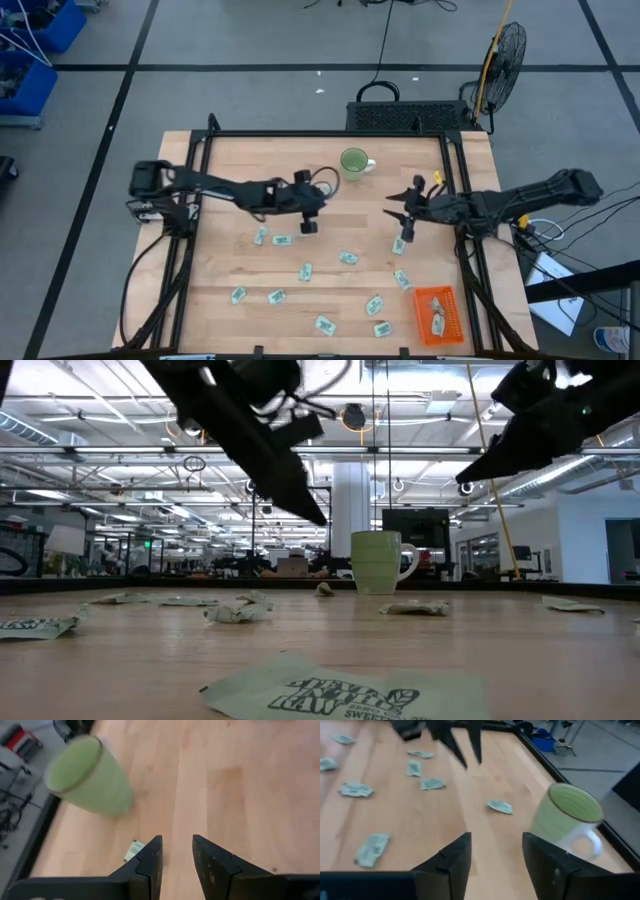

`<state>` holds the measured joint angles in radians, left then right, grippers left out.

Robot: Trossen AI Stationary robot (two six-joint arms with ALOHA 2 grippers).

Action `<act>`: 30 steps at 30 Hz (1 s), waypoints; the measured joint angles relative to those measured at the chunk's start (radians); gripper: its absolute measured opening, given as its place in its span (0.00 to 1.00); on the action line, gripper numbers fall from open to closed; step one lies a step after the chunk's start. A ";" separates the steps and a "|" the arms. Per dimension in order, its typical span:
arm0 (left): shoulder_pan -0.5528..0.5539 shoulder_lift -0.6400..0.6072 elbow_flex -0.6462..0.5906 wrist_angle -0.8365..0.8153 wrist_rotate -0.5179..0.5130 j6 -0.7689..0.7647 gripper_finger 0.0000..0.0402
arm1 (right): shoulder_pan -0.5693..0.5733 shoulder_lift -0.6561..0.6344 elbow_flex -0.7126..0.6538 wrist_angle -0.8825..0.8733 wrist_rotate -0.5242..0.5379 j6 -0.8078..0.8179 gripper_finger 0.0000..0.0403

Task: Pick and place Stevia / Truvia into bins
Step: Put the stevia packet into the orange bin

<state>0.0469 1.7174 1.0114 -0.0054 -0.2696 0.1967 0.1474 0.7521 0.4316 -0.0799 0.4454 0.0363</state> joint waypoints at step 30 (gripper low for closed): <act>0.105 0.264 0.126 -0.092 -0.049 0.030 0.28 | -0.033 0.000 -0.001 0.001 -0.005 0.050 0.44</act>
<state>0.1515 1.9812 1.1370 -0.0977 -0.3187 0.2268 0.1146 0.7517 0.4305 -0.0793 0.4408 0.0866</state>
